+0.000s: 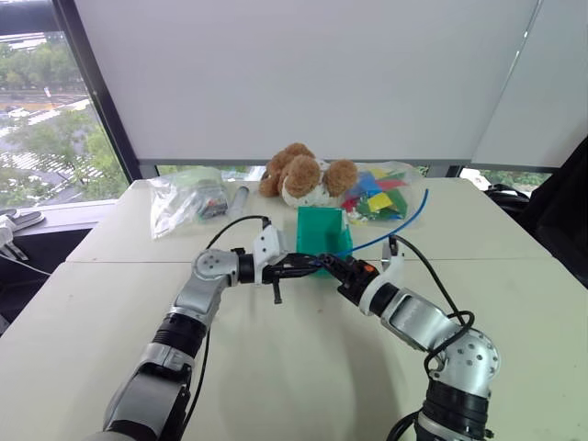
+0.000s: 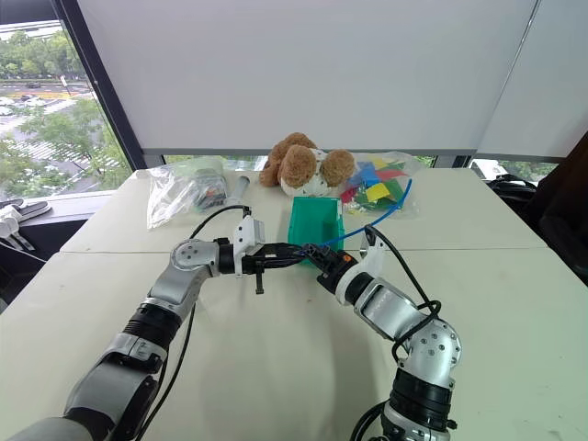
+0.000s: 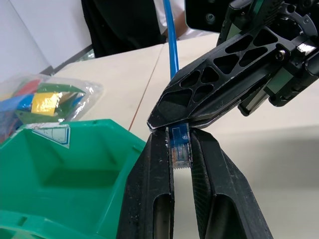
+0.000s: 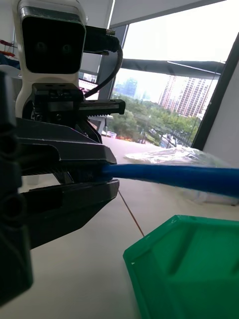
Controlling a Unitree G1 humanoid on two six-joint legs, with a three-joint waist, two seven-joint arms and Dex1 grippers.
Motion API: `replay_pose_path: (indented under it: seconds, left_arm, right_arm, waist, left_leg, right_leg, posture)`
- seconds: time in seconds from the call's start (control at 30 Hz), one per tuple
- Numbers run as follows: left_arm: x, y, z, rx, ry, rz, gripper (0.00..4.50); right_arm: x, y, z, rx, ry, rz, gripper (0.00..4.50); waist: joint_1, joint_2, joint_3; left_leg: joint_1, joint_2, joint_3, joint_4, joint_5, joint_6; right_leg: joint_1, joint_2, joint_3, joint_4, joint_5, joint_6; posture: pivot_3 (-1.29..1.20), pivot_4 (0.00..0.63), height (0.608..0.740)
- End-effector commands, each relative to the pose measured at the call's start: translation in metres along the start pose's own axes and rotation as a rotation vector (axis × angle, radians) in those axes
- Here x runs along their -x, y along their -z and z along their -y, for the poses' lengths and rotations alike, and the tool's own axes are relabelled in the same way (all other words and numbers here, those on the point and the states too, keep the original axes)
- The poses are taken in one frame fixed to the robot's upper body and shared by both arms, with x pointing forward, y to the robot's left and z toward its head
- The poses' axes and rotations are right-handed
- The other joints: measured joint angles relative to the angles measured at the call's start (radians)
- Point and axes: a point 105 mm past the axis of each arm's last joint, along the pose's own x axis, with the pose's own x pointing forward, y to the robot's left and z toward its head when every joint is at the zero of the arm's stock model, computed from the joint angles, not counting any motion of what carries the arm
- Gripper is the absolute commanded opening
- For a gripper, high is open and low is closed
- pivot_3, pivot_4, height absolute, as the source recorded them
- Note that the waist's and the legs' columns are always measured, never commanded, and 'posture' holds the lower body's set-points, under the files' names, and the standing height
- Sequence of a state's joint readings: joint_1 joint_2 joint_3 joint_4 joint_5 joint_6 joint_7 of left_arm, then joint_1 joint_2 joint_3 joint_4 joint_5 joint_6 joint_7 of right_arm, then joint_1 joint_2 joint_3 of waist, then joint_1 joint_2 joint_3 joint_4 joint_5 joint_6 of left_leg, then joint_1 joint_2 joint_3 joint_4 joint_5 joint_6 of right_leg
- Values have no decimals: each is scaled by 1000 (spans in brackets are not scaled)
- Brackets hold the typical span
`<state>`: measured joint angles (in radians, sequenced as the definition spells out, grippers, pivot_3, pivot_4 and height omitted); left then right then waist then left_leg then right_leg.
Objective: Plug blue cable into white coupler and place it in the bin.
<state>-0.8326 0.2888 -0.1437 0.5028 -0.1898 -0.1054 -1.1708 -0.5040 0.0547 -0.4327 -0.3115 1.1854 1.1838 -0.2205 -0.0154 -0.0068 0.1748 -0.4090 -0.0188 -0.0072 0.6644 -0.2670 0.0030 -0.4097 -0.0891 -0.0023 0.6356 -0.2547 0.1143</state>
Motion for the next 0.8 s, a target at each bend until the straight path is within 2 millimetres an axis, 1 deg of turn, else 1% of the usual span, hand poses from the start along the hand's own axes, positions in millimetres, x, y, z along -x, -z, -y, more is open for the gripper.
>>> replay_pose_path:
  seconds: [0.03, 0.17, 0.2, 0.23, 0.27, 0.33, 0.37, 0.43, 0.47, 0.53, 0.57, 0.6, 0.63, 0.7, 0.8]
  left_arm:
    - [1, -7, 0, 22, 12, 9, 1436]
    - [8, -3, 0, 27, 5, -23, 3509]
    - [12, -2, -1, 28, -5, -35, 4010]
    - [20, -2, -3, 33, -17, -50, 4460]
    - [27, -3, -4, 35, -30, -60, 4460]
    - [48, -6, -9, 50, -66, -80, 4460]
    - [59, -9, -11, 53, -79, -97, 4460]
    - [89, -11, -13, 76, -109, -158, 4460]
    - [97, -12, -13, 84, -116, -176, 4460]
    - [114, -13, -12, 99, -138, -204, 4460]
    - [120, -14, -12, 108, -150, -215, 4460]
    - [133, -12, -10, 126, -167, -237, 4460]
    - [141, -12, -9, 139, -178, -251, 4460]
    - [158, -6, -4, 181, -193, -283, 4460]
    - [184, 16, 4, 244, -213, -368, 4460]
  right_arm:
    - [-1, -1, -18, 9, -80, 2, 0]
    - [-2, -3, -20, 10, -83, 12, 0]
    - [-2, -4, -20, 14, -84, 14, 0]
    - [-2, -6, -21, 26, -86, 16, 0]
    - [-2, -8, -22, 45, -88, 15, 0]
    - [-1, -10, -25, 135, -96, -11, 0]
    - [0, -9, -27, 201, -101, -40, 0]
    - [2, -3, -31, 378, -121, -132, 0]
    - [2, 0, -31, 435, -128, -162, 0]
    - [3, 3, -34, 507, -165, -206, 0]
    - [4, 4, -36, 525, -184, -218, 0]
    - [4, 4, -37, 542, -203, -228, 0]
    - [3, 4, -38, 552, -215, -232, 0]
    - [2, 4, -38, 572, -233, -244, 0]
    - [-1, 4, -40, 593, -259, -257, 0]
  waist:
    - [0, 0, 0]
    - [-1, 0, 0]
    - [-1, 0, 0]
    - [-1, 0, 0]
    - [-3, 0, 0]
    - [-4, 0, 0]
    - [-5, 1, 0]
    - [-10, 2, 1]
    - [-10, 2, 1]
    - [-5, 2, 1]
    - [-3, 2, 1]
    - [-1, 2, 1]
    - [-2, 2, 1]
    - [-2, 1, 1]
    - [0, 2, 1]
  left_leg:
    - [0, 0, 0, 0, 0, 0]
    - [0, 0, 0, 0, 0, 0]
    - [0, 0, 0, 0, 0, 0]
    - [0, 0, 0, 0, 0, 0]
    - [0, 0, 0, 0, 0, 0]
    - [0, 0, 0, -1, 0, 0]
    - [0, 1, 0, -1, 0, 0]
    - [0, 1, 0, -1, 0, 0]
    - [0, 1, 1, -2, 0, 0]
    - [0, 2, 0, -2, 0, 0]
    - [0, 2, 0, -3, 0, 0]
    - [0, 2, 0, -3, 0, 0]
    - [0, 2, 0, -3, 0, 0]
    - [0, 2, 1, -2, 0, 0]
    - [0, 2, 1, -2, 0, 0]
  right_leg:
    - [0, 0, 0, 0, 0, 0]
    - [0, 0, 0, 0, 0, 0]
    - [0, 0, 0, 0, 0, 0]
    - [0, 0, 0, 0, 0, 0]
    - [0, 0, 0, 0, 0, 0]
    - [0, 0, 0, 0, 0, 0]
    - [-1, 0, 0, 0, 0, 0]
    - [-1, 0, 0, 0, 0, 0]
    - [-2, 1, 1, -1, 0, 0]
    - [-2, 2, 1, -1, 0, -1]
    - [-1, 2, 1, -2, 0, -1]
    - [-1, 2, 1, -2, 0, -1]
    - [-1, 1, 1, -2, 0, -1]
    - [0, 1, 1, -3, 0, 0]
    - [0, 1, 1, -4, 0, -1]
  posture:
    - [0, 150, 740]
    - [0, 150, 740]
    - [0, 150, 740]
    - [0, 150, 740]
    - [0, 150, 740]
    - [0, 150, 740]
    - [0, 150, 740]
    - [0, 150, 740]
    - [0, 150, 740]
    - [0, 150, 740]
    - [0, 150, 740]
    - [0, 150, 740]
    - [0, 150, 740]
    - [0, 150, 740]
    - [0, 150, 740]
